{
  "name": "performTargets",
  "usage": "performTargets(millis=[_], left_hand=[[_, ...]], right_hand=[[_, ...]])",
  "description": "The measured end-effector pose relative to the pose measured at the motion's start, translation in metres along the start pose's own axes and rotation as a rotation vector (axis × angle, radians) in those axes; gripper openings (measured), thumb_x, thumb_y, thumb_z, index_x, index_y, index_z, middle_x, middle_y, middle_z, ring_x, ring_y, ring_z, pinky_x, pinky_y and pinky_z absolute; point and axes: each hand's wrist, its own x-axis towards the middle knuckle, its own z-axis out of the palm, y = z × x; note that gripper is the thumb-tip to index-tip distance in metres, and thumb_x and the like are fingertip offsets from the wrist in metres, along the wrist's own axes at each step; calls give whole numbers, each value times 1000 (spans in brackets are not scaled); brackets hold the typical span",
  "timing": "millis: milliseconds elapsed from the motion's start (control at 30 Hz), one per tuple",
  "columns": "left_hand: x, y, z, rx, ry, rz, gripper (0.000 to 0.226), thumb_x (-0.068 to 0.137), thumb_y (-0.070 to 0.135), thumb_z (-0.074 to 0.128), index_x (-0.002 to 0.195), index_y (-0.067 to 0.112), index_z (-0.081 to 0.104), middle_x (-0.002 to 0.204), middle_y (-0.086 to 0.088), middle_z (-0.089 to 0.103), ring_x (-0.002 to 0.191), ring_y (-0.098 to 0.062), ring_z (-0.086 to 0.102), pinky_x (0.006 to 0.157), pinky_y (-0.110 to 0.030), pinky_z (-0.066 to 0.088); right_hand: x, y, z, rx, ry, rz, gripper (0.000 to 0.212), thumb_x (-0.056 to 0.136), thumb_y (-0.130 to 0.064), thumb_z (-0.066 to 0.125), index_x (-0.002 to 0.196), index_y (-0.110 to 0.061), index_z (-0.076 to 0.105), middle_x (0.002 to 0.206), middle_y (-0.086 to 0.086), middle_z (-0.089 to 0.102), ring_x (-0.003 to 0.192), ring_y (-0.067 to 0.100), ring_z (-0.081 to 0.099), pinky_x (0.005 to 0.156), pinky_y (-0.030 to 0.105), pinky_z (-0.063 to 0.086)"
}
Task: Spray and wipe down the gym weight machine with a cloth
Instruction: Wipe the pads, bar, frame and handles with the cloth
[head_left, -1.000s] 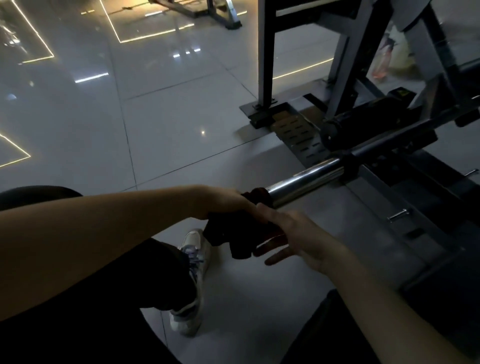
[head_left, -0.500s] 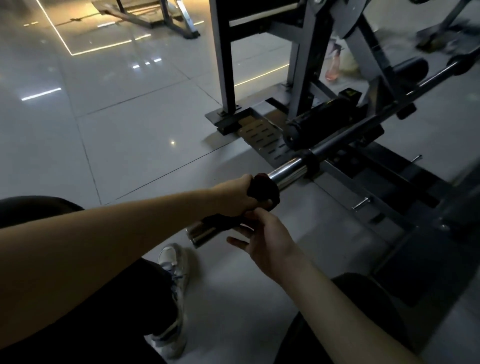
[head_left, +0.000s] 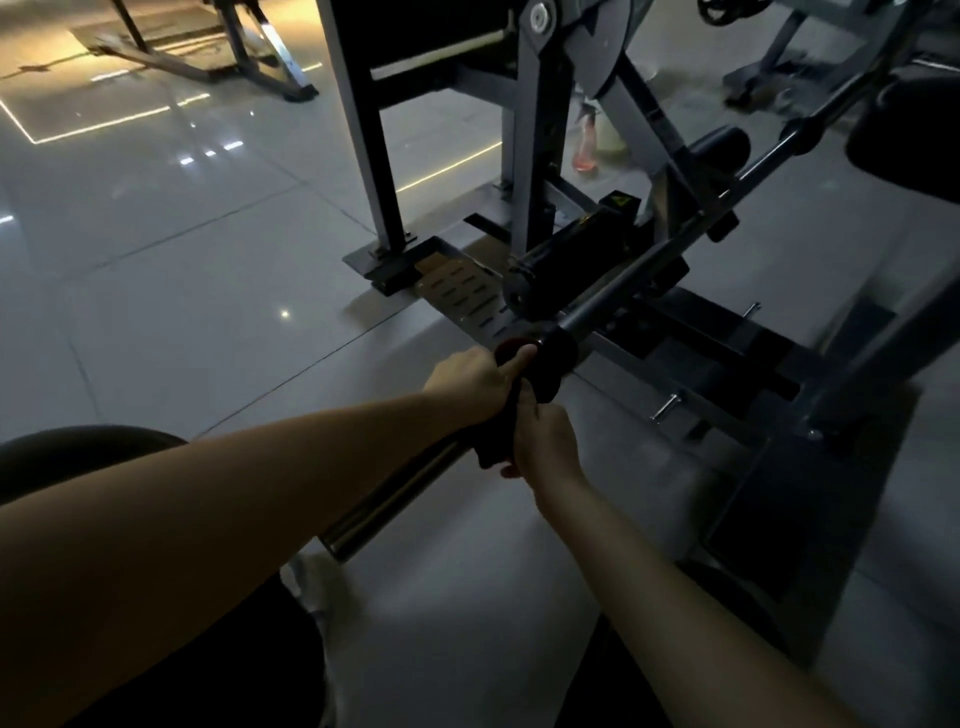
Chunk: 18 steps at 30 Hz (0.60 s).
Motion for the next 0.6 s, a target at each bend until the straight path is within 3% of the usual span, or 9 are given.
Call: performTargets(millis=[67, 133, 233, 333, 400, 500, 600], left_hand=[[8, 8, -1, -81, -34, -42, 70, 97, 74, 34, 102, 12, 65, 92, -10, 70, 82, -25, 69, 78, -40, 57], [17, 18, 0, -125, -41, -1, 66, 98, 72, 34, 106, 15, 65, 97, -8, 70, 84, -22, 67, 79, -39, 55], [28, 29, 5, -150, 72, 112, 54, 102, 65, 34, 122, 20, 53, 108, -1, 58, 94, -21, 57, 81, -37, 46], [40, 46, 8, -161, 152, 245, 42, 104, 58, 39, 116, 19, 47, 109, -3, 45, 99, -25, 50, 81, -38, 39], [59, 61, 8, -92, 63, 267, 43, 104, 56, 39, 115, 16, 50, 108, -6, 49, 102, -30, 54, 79, -38, 40], [100, 81, 2, 126, -200, 251, 54, 99, 63, 48, 118, 14, 61, 109, -8, 63, 93, -26, 61, 79, -34, 47], [138, 91, 7, 54, -390, 193, 62, 92, 66, 59, 123, 12, 65, 106, -5, 64, 86, -20, 62, 76, -31, 49]], right_hand=[[11, -2, -9, -120, 60, -32, 56, 106, -54, 32, 93, -10, 64, 86, 9, 71, 76, 29, 71, 67, 51, 61], [19, -4, -19, -264, 141, -79, 59, 104, -56, 32, 85, -11, 66, 80, 8, 70, 75, 28, 69, 70, 50, 59], [24, -9, -36, -485, 316, -179, 58, 104, -52, 36, 91, -6, 70, 87, 12, 71, 83, 31, 67, 70, 41, 53], [31, -20, -52, -550, 456, -256, 51, 104, -47, 42, 92, -6, 70, 88, 14, 71, 85, 33, 67, 70, 42, 53], [47, -23, -68, -548, 489, -221, 44, 101, -45, 49, 93, -7, 69, 91, 15, 72, 88, 36, 67, 72, 43, 54], [82, -10, -87, -511, 427, -47, 42, 94, -48, 58, 95, -8, 70, 93, 17, 72, 90, 37, 69, 73, 39, 55], [112, 3, -85, -472, 419, 80, 46, 90, -49, 50, 101, -9, 68, 97, 15, 72, 91, 37, 70, 77, 47, 60]])
